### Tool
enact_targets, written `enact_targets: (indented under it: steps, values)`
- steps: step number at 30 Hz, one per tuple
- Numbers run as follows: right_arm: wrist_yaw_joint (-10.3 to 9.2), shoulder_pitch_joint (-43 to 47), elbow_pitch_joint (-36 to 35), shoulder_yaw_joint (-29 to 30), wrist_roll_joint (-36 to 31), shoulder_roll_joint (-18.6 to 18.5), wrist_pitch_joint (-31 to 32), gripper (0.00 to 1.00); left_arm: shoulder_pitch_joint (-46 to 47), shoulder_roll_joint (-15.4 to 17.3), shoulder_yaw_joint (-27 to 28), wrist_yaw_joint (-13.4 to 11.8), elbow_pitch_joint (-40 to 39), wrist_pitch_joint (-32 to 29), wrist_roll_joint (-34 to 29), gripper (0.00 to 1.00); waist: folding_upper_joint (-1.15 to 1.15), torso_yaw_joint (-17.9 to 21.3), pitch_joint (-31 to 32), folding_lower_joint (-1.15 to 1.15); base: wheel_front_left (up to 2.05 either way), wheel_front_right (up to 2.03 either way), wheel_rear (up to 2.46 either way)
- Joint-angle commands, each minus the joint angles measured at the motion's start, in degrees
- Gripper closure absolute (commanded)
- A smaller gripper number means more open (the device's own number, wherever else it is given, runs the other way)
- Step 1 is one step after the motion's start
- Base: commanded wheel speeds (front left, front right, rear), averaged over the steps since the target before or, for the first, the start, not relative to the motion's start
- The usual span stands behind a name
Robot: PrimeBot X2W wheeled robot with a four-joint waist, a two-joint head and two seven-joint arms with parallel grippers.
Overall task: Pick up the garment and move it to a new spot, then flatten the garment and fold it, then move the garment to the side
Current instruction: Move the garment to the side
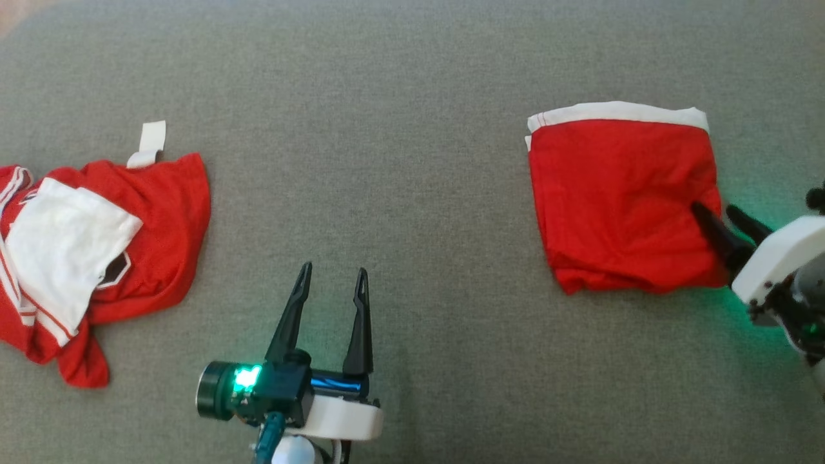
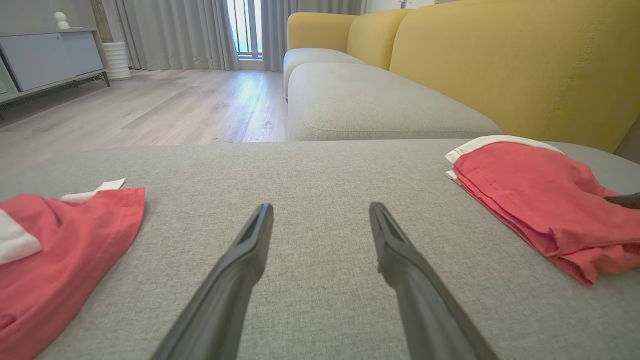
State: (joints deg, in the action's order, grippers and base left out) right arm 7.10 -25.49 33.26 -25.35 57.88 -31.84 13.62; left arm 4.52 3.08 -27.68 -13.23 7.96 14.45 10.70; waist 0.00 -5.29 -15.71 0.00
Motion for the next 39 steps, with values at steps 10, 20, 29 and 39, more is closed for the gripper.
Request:
enact_targets:
  steps: [10,20,29,39]
  values:
    - [0.39,-6.03,-3.0,-5.77,2.07,-9.77,-3.72,1.0,4.68,-0.2,1.3,-0.46,-2.19,0.55,-0.8,0.0,0.0,2.29,-4.66,0.0,0.0,0.0,0.0]
    - [0.39,-13.83,-2.39,-5.58,1.56,-20.95,-4.94,1.0,9.83,-0.2,0.01,-0.11,-3.83,0.55,-2.67,0.0,0.0,5.84,-12.38,0.0,0.0,0.0,0.0]
    - [0.39,-16.63,2.84,-2.4,0.49,-29.22,-8.7,1.0,14.2,-0.2,0.5,0.72,-3.87,0.55,-4.22,0.0,0.0,8.76,-17.63,0.0,0.0,0.0,0.0]
    - [0.39,-21.39,11.32,-0.4,-11.97,-25.16,-22.78,0.0,15.07,-0.2,-0.03,1.49,-2.26,0.55,-3.58,0.0,0.0,9.26,-14.86,0.0,0.0,0.0,0.0]
